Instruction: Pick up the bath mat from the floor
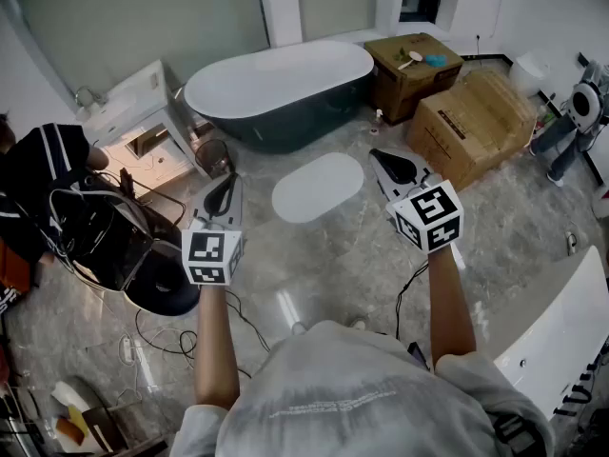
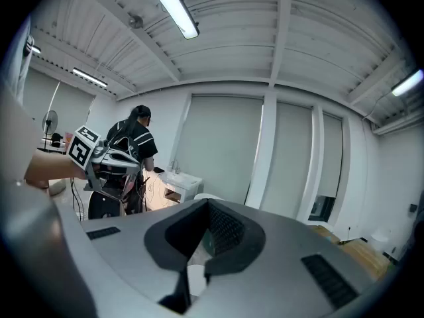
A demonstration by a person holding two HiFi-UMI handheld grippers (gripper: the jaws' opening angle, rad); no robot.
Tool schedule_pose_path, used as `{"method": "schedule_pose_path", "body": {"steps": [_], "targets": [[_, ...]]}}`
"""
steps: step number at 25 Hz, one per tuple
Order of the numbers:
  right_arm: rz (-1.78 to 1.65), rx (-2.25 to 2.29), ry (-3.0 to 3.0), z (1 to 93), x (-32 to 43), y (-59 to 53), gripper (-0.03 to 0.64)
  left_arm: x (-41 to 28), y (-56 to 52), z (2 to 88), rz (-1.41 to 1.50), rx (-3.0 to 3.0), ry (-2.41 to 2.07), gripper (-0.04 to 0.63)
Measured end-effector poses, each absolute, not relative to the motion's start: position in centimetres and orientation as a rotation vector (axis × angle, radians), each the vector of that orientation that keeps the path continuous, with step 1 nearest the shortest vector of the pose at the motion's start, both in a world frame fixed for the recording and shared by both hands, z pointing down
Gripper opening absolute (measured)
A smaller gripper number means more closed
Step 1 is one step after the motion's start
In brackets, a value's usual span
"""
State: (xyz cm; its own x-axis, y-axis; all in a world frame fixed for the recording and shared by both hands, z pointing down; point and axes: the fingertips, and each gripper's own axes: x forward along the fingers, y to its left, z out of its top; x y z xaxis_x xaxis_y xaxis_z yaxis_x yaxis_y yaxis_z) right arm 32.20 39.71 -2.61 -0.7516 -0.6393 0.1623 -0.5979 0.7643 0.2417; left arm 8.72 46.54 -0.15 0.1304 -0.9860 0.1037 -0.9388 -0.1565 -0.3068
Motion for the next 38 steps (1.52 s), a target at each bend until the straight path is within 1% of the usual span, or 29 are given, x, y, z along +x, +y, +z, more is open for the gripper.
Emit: {"method": "schedule_pose_path", "body": {"steps": [9, 15, 27, 32, 38], "targets": [[-0.233, 0.949, -2.790, 1.1, 35.2, 44.5, 0.014, 11.8, 51.9, 3.4, -0.450, -2.185, 1.942, 0.018], [-0.201, 0.931, -2.773, -1.4, 35.4, 37.0, 0.014, 11.5, 45.6, 1.8, -0.467, -2.196, 2.005, 0.018], [-0.199, 0.757, -2.809, 0.9, 37.5, 34.9, 0.014, 15.7, 44.3, 3.1, -0.515, -2.151, 2.067, 0.018], [-0.219, 0.729, -2.805, 1.5, 35.9, 33.4, 0.014, 14.7, 42.4, 3.5, -0.545, -2.160, 2.053, 0.018], [-0.180, 0.754, -2.785, 3.3, 32.0, 28.9, 0.014, 11.1, 37.2, 5.4, -0.536, -2.207, 2.034, 0.018]]}}
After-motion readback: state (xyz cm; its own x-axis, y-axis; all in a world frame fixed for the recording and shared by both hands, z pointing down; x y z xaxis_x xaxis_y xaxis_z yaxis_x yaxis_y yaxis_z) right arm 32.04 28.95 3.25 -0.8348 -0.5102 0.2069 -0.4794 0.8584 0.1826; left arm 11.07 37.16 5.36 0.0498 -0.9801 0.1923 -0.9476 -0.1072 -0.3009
